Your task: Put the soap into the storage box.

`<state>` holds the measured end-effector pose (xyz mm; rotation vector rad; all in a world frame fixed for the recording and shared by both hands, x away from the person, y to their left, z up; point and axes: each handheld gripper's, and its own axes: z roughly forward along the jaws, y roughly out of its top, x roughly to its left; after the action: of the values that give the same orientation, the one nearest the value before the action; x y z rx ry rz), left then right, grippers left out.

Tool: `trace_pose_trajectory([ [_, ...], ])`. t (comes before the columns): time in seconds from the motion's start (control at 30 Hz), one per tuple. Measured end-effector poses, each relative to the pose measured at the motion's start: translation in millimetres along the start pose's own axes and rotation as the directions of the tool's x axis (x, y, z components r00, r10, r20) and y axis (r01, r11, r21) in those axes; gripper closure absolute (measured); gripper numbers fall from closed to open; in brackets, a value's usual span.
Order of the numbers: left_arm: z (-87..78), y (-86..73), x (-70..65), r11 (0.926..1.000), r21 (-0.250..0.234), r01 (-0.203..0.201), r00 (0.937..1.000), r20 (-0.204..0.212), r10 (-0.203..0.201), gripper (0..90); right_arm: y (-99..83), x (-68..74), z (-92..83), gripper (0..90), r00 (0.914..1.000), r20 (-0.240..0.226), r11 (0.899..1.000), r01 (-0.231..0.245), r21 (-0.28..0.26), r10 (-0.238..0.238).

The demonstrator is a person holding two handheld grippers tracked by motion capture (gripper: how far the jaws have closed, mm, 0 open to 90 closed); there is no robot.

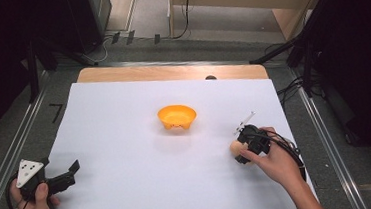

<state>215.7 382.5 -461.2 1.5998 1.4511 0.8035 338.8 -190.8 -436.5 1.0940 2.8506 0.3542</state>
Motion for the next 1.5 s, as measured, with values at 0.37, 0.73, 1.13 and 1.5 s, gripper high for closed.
trace_pose_trajectory([
  [0.37,0.0,-0.1,0.4,1.0,-0.002,0.002,1.0,0.006,-0.002,0.5,32.1,-2.7,-20.0,33.0,0.9915,0.003,0.99,0.13,-0.048,-0.13],
  [0.73,0.2,0.0,0.3,1.0,0.0,0.002,1.0,0.004,-0.002,0.5,73.2,-1.6,-32.6,32.9,0.9518,0.021,0.949,0.307,-0.074,-0.306],
  [1.13,0.2,-0.1,0.5,1.0,-0.004,0.007,1.0,0.007,-0.006,0.5,110.8,3.2,-37.4,33.0,0.9041,0.022,0.9,0.427,-0.091,-0.427],
  [1.5,0.2,-0.1,0.6,1.0,-0.004,0.007,1.0,0.007,-0.007,0.5,139.8,8.2,-42.1,33.0,0.8782,0.028,0.872,0.478,-0.107,-0.477],
])
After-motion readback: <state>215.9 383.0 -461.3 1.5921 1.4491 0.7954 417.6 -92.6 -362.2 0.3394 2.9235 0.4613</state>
